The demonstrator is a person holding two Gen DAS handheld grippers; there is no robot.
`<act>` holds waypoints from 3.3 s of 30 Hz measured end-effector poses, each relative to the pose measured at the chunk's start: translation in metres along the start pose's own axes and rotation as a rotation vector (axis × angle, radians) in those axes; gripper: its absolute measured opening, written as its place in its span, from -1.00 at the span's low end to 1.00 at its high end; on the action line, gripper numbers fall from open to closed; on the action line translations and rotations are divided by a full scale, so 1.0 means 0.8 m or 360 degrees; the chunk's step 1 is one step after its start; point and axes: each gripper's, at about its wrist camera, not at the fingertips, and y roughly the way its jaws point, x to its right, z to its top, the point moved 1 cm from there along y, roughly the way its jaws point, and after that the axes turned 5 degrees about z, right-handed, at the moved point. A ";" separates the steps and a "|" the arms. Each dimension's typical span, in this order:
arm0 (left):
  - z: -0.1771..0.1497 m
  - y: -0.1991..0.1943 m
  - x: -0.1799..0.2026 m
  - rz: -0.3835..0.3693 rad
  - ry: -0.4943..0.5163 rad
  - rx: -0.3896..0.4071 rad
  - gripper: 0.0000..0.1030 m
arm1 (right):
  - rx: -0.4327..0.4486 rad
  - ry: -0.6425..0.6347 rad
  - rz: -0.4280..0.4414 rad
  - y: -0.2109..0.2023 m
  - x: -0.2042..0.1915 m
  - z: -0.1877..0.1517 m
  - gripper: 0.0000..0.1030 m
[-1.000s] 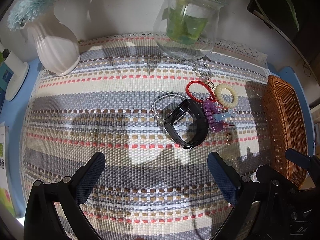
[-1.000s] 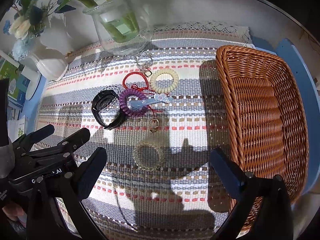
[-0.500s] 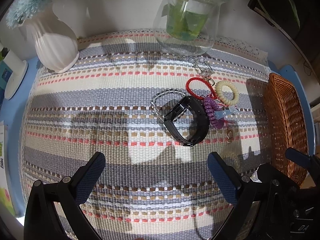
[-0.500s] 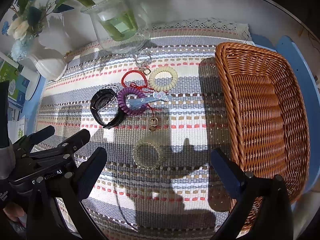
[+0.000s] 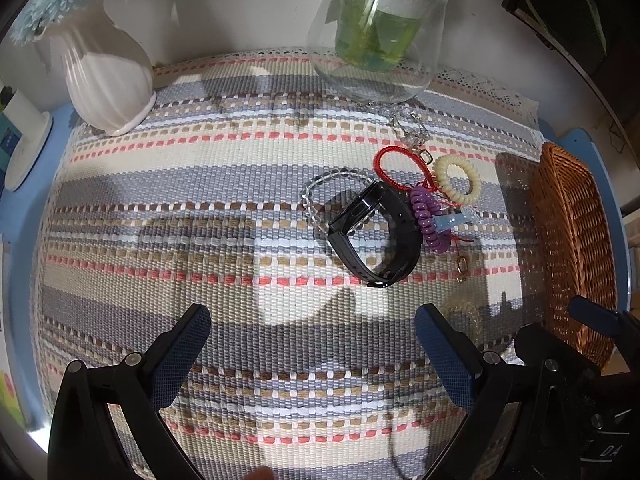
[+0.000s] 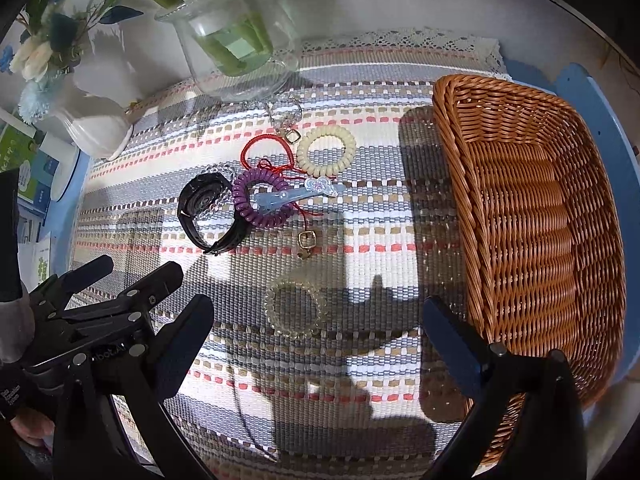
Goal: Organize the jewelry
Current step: 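Grasp the black watch with the left gripper while the right gripper grasps the clear beaded bangle, then carry the watch and bangle into the wicker basket and open both grippers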
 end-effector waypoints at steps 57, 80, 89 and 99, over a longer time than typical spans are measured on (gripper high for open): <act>0.015 -0.070 0.005 -0.0326 0.0076 0.0474 -0.64 | 0.0394 -0.0028 0.0316 -0.038 0.029 -0.004 -0.84; 0.022 -0.028 0.314 -0.0504 0.0590 0.0206 -0.64 | 0.0483 0.0514 0.0067 -0.089 0.238 -0.065 -0.84; 0.021 0.012 0.344 -0.0416 0.0608 0.0148 -0.64 | 0.0328 0.0631 0.0203 -0.041 0.258 -0.075 -0.80; 0.022 0.019 0.346 -0.0442 0.0647 0.0154 -0.56 | 0.0330 0.0660 0.0188 -0.034 0.261 -0.079 -0.22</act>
